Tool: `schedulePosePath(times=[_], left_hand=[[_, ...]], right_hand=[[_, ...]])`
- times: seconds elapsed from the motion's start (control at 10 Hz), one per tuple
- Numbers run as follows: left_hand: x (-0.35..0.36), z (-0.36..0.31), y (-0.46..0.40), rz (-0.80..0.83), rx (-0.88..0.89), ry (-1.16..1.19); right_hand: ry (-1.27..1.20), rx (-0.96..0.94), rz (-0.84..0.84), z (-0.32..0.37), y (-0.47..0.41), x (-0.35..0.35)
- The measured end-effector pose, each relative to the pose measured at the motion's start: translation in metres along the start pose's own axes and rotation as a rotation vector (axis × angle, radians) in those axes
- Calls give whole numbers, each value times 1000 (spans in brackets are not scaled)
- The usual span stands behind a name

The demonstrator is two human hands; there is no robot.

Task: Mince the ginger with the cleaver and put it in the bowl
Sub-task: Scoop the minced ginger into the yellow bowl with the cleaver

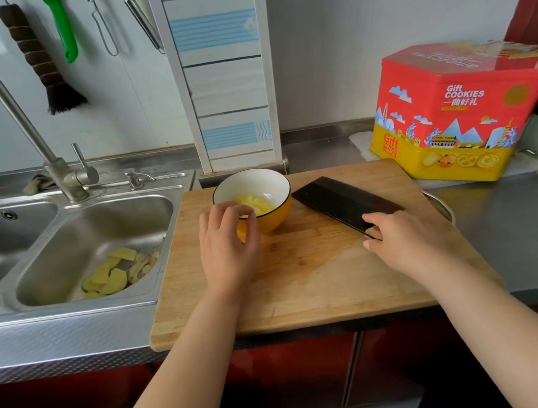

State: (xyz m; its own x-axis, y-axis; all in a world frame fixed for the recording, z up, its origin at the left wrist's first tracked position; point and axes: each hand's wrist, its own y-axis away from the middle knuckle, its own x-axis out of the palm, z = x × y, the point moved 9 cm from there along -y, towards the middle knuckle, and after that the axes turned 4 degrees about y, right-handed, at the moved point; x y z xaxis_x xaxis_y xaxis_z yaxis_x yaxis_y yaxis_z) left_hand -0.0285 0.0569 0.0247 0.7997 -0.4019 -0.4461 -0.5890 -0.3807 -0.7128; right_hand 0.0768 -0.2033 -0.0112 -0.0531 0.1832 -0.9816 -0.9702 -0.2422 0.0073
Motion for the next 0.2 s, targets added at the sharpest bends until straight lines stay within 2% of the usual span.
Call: schedulePosePath(times=[0.2], left_hand=[[0, 2, 1, -12, 16, 25]], right_hand=[[8, 24, 68, -3, 1, -2]])
